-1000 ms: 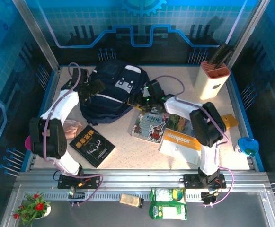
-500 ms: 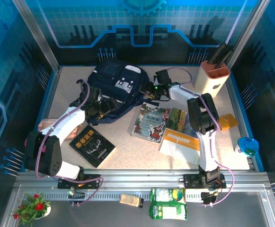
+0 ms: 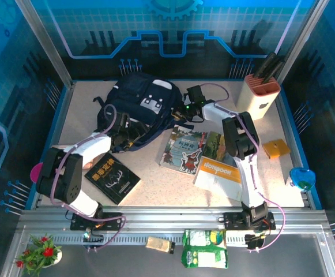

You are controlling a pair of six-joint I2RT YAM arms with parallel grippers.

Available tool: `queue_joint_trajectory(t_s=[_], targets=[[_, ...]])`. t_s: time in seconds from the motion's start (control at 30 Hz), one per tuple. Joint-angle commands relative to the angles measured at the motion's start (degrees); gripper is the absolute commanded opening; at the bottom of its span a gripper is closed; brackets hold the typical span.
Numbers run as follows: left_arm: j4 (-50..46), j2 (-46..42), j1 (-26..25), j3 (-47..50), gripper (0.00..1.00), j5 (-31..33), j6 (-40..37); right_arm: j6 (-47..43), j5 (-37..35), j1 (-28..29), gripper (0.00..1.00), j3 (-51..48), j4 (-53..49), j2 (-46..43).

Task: Pack the student bag
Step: Move the book to the center of the table.

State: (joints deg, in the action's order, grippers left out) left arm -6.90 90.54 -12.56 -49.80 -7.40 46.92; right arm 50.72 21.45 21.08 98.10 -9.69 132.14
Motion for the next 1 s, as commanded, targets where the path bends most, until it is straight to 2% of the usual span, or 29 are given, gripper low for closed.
queue_joint_trajectory(t_s=[0.0,0.3,0.4,0.5,0.63,0.77,0.97], targets=[[5.37,3.37,2.00,-1.87,0.95,0.65,0.26,0.79,4.42,-0.25,0.02,-5.07,4.16,-8.78],[4.38,6.47,4.34,-8.90,0.95,5.70,-7.12,10.02,4.58,0.07,0.02,-20.89,14.05,-21.82],[0.52,3.66,4.28,-10.21,0.94,8.57,-9.72,13.37,1.34,1.03,0.02,-22.90,15.41,-23.68],[-7.48,-1.18,2.63,-10.42,0.93,15.01,-10.94,16.33,-1.77,1.74,0.02,-22.32,14.79,-23.78],[-14.93,-7.27,-2.81,-9.55,0.93,21.01,-13.31,19.24,-3.57,2.36,0.02,-20.70,14.70,-22.73],[-19.26,-10.53,-9.57,-9.61,0.91,23.66,-12.46,19.89,-4.23,2.81,0.02,-19.52,14.27,-22.30],[-16.25,-6.74,-20.79,-11.37,0.83,25.66,-11.01,19.65,-3.38,3.35,0.02,-18.72,13.26,-22.80]])
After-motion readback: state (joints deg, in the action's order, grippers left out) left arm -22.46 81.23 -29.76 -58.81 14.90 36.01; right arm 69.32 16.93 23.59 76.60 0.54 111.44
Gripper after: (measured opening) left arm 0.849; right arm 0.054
